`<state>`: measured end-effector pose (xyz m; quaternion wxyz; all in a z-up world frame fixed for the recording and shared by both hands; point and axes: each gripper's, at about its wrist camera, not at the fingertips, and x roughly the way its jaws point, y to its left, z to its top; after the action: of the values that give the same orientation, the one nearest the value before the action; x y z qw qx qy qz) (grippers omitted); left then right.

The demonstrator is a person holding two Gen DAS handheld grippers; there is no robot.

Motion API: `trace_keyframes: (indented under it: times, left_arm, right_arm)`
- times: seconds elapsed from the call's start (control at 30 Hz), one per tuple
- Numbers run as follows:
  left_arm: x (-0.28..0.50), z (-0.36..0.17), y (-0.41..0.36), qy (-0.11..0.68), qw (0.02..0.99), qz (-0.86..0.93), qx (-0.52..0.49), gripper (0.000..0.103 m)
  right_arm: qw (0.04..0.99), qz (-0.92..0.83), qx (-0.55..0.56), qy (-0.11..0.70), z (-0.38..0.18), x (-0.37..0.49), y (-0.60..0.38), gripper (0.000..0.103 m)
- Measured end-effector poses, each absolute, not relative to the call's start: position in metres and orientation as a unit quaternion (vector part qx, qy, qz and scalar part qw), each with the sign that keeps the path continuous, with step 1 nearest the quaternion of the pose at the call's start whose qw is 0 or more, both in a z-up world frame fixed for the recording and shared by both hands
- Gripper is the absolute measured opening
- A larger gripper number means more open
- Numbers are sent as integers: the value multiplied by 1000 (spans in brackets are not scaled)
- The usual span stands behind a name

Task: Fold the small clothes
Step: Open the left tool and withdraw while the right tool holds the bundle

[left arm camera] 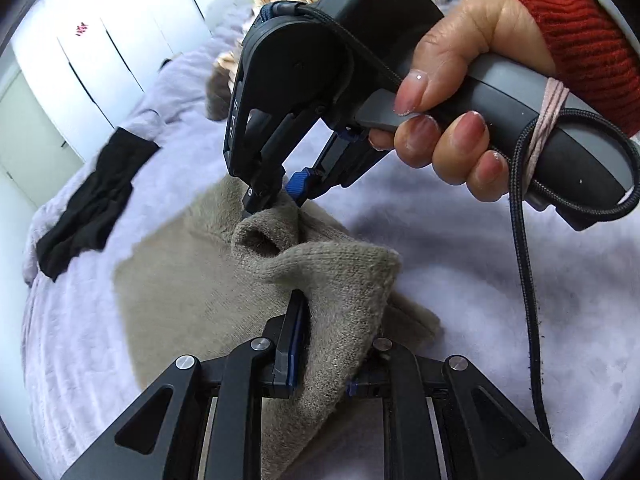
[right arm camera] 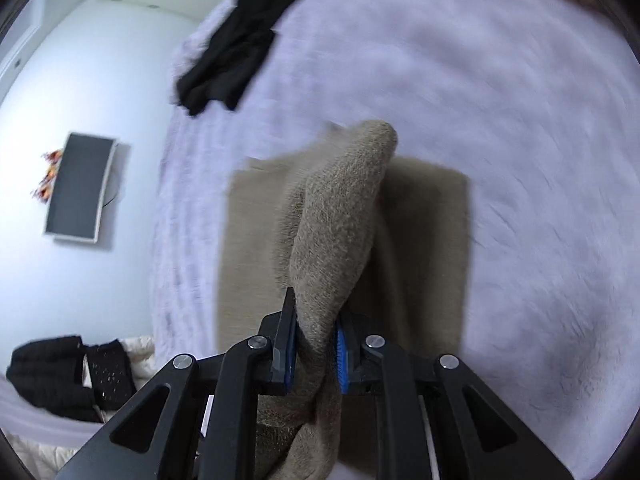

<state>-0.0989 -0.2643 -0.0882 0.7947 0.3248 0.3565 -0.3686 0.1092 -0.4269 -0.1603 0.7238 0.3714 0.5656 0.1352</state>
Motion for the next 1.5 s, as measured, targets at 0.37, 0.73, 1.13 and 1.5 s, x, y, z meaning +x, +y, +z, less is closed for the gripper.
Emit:
trace_keyframes:
  times: [0.37,0.73,1.13,1.5]
  left_arm:
    - [-80,-90,-276,380,793,-351,324,19]
    - [-78,-54,-229,412,781,-382,271,19]
    - [8,-45,-174,473,831,-239,169,89]
    - [93,-82,-143,562,810,-153,65,89]
  right_arm:
    - [719,136,382,564,-170,103,-434,22]
    - [751,126,324,562,-149,107,-430,14]
    - [748,45,306,587,-159,86,-451,55]
    - [716,107,348,596,-145,38,-417,37]
